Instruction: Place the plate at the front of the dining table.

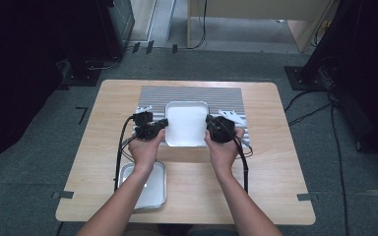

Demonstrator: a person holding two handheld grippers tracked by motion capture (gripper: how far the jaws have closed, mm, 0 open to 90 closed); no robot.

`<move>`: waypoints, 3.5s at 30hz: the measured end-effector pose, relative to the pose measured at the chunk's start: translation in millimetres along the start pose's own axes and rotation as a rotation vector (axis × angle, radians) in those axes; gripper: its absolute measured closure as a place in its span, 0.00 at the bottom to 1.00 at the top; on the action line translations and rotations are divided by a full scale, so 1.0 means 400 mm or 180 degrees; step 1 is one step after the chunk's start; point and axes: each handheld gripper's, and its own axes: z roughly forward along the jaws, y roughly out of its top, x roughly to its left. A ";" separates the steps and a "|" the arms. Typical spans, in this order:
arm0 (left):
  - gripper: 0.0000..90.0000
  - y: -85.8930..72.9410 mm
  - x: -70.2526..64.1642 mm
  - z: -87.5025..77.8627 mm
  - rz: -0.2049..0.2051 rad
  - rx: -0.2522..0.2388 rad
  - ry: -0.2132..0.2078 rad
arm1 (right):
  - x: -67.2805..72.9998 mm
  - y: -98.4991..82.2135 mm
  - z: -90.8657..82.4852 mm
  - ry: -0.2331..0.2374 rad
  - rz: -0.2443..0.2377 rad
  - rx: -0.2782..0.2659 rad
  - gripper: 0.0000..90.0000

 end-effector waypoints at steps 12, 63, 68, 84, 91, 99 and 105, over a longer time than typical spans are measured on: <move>1.00 0.031 0.000 0.096 -0.0081 0.0127 0.0090 | -0.059 0.027 0.080 -0.0016 -0.0068 0.0080 1.00; 0.96 0.071 0.142 0.320 -0.0994 0.0445 0.0121 | -0.112 0.009 0.346 -0.0303 0.0383 0.0699 1.00; 0.96 0.075 0.141 0.326 -0.0997 0.0403 0.0152 | -0.120 0.005 0.356 -0.0292 0.0449 0.0683 1.00; 0.95 0.085 0.141 0.336 -0.0875 0.0187 0.0327 | -0.107 0.012 0.381 -0.0208 0.0490 0.0679 0.99; 0.87 0.086 0.146 0.340 -0.0912 0.0193 0.0167 | -0.112 0.002 0.386 -0.0252 0.0459 0.0621 0.97; 0.73 0.093 0.153 0.334 -0.1068 0.0063 -0.0050 | -0.119 -0.004 0.383 -0.0110 0.0556 0.0555 0.84; 0.68 0.107 0.158 0.313 -0.0965 -0.0103 -0.0104 | -0.138 0.004 0.374 0.0109 0.0813 0.0531 0.78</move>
